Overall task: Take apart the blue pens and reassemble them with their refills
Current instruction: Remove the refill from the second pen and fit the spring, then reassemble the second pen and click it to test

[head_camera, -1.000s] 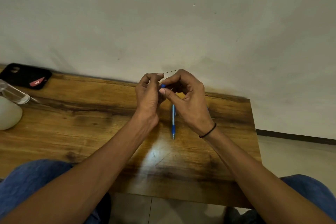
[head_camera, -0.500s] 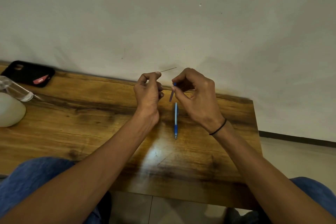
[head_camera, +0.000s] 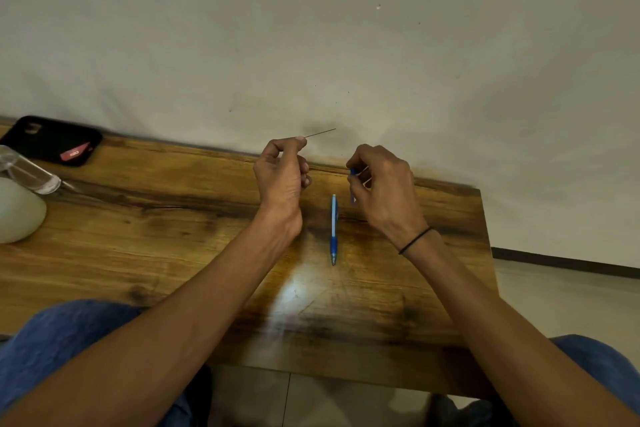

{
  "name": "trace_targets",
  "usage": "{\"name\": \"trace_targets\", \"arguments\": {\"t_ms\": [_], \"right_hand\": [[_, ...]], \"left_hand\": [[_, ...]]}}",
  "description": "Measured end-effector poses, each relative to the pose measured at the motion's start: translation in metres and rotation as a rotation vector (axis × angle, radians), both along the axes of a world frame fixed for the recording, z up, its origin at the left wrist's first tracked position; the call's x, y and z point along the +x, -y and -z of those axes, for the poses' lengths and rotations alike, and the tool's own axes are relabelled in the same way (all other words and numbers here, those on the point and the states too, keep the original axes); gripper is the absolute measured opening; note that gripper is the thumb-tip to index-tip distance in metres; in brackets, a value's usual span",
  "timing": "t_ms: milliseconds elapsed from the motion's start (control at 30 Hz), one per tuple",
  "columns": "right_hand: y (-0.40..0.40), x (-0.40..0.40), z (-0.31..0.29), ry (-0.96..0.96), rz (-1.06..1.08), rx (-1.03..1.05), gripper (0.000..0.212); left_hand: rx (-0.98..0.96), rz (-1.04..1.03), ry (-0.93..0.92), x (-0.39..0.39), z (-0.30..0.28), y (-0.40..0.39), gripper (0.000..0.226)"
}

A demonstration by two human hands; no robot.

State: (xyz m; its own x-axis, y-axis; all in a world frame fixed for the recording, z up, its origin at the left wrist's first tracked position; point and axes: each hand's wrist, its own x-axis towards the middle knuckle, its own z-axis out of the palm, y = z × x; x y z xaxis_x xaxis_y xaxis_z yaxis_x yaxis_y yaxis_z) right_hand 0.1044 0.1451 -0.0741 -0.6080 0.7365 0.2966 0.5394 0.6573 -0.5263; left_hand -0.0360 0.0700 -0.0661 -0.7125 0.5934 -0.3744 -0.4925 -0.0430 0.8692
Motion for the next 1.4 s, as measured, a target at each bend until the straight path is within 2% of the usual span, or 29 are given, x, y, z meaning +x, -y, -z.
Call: {"name": "trace_targets", "arguments": {"t_ms": [633, 867, 1100, 1167, 1233, 1333, 1400], "right_hand": [[-0.011, 0.015, 0.019, 0.273, 0.147, -0.099, 0.016], [-0.009, 0.018, 0.032, 0.39, 0.154, -0.121, 0.014], [-0.004, 0.021, 0.039, 0.419, 0.138, -0.119, 0.009], [-0.009, 0.021, 0.036, 0.319, 0.146, -0.13, 0.008], [-0.013, 0.019, 0.027, 0.1, 0.151, -0.253, 0.008], [-0.011, 0.01, 0.008, -0.372, 0.136, -0.692, 0.014], [-0.004, 0.005, 0.001, -0.583, 0.082, -0.9, 0.021]], "left_hand": [[0.013, 0.013, 0.001, 0.005, 0.003, -0.004, 0.004], [0.014, 0.028, -0.001, 0.008, 0.004, -0.004, 0.005], [0.008, 0.032, 0.0, 0.01, 0.005, -0.004, 0.007], [0.01, 0.038, -0.003, 0.01, 0.005, -0.003, 0.008], [0.012, 0.049, -0.003, 0.012, 0.006, -0.002, 0.008], [0.003, 0.073, 0.013, 0.016, 0.006, -0.001, 0.001], [0.013, 0.093, 0.028, 0.019, 0.007, 0.0, 0.005]]}}
